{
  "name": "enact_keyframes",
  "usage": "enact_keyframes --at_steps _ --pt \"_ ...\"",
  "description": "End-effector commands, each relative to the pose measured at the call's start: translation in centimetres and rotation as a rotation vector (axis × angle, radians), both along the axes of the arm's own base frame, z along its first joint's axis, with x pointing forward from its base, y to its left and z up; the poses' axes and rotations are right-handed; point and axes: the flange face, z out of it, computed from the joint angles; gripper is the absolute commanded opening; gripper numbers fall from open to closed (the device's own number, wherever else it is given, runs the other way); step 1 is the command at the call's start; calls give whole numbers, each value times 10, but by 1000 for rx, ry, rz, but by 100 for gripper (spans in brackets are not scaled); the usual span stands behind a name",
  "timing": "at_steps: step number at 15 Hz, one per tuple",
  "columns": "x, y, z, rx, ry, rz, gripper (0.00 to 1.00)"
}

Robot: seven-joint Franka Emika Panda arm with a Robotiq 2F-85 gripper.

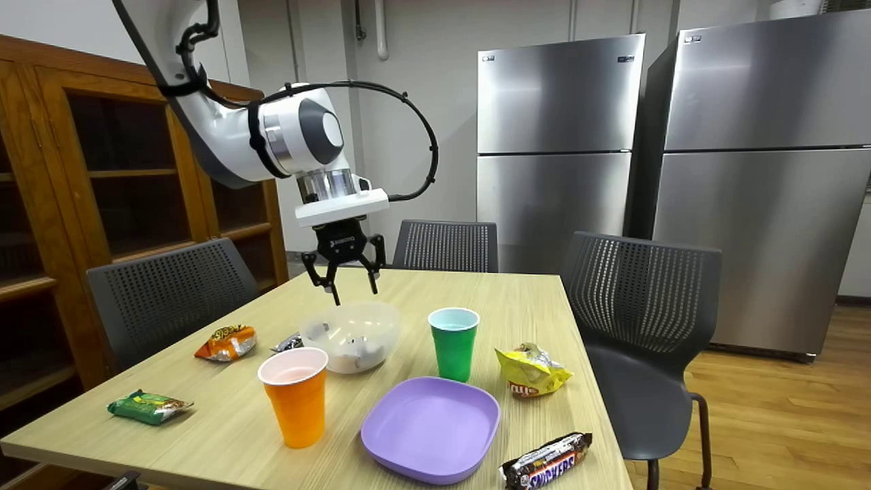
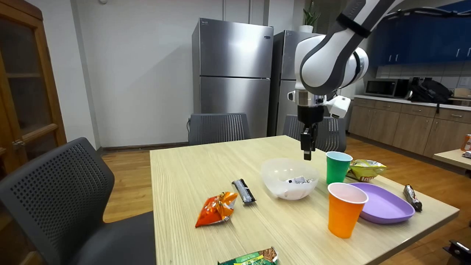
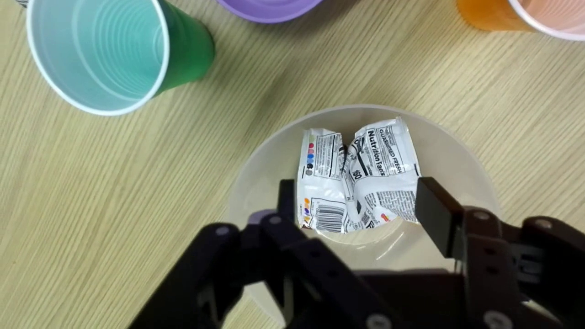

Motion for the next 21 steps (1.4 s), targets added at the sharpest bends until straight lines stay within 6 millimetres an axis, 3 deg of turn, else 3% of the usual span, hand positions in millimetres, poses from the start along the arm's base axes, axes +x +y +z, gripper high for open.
enact_keyframes --at_steps 1,5,9,15,21 --pt "-2 1 23 12 -49 -16 99" --pt "-6 12 48 7 -109 28 100" --pt "-8 37 66 0 -148 95 100" --pt "-14 98 83 0 -186 233 100" --pt "-31 160 77 -5 -170 344 100"
